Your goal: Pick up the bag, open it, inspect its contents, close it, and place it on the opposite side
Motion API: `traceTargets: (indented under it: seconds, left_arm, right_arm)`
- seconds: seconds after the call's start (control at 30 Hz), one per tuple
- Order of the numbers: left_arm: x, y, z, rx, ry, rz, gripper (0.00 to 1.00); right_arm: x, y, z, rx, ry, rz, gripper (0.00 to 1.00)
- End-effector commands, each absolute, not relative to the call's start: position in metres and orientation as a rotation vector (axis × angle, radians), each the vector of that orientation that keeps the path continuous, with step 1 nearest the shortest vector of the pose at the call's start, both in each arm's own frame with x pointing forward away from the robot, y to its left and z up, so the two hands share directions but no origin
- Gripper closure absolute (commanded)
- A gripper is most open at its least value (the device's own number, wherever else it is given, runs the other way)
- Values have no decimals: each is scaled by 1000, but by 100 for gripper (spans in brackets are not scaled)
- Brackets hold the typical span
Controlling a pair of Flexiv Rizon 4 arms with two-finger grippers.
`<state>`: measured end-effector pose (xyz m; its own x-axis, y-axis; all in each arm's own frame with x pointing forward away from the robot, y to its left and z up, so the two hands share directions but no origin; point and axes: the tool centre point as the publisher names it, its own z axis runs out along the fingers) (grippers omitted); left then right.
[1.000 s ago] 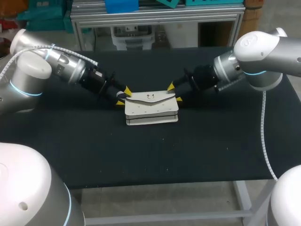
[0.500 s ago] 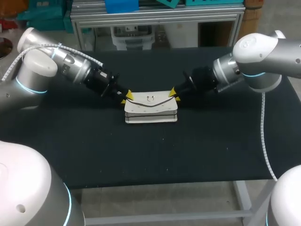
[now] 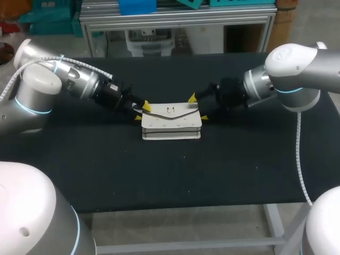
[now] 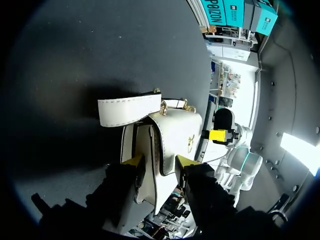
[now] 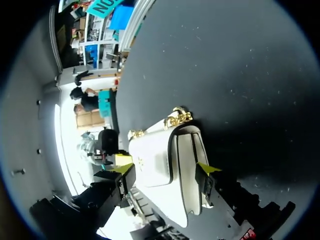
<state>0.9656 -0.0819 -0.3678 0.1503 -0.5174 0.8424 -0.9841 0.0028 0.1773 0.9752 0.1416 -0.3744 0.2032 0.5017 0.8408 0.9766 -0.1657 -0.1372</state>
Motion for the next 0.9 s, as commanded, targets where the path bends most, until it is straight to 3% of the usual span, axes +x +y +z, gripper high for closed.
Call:
traceTargets:
  seconds: [0.03, 0.2, 0.27, 0.43, 0.53, 0.57, 0.6, 0.63, 0.9]
  left_arm:
    - [957, -84, -363, 1651, -1477, 767, 58]
    - [956, -86, -363, 1635, -1481, 774, 66]
    - [957, -89, -365, 1634, -1480, 771, 67]
    - [961, -98, -374, 1638, -1474, 764, 75]
    - [963, -101, -380, 1646, -1470, 754, 100]
    - [964, -101, -381, 1662, -1469, 758, 100]
    - [964, -101, -382, 1669, -1468, 763, 100]
    - [964, -101, -383, 1668, -1466, 763, 100]
    - [961, -97, -380, 1658, -1476, 824, 100]
  right_arm:
    - [973, 141, -372, -1768, -1388, -870, 17]
    - [973, 143, -369, -1760, -1400, -880, 27]
    - [973, 145, -370, -1757, -1402, -883, 38]
    - [972, 153, -375, -1743, -1413, -889, 50]
    - [970, 157, -381, -1735, -1428, -876, 56]
    - [969, 157, -383, -1735, -1429, -874, 60]
    - [968, 157, -385, -1733, -1432, -868, 68]
    - [967, 157, -386, -1734, -1440, -863, 100]
    - [965, 153, -390, -1766, -1462, -886, 100]
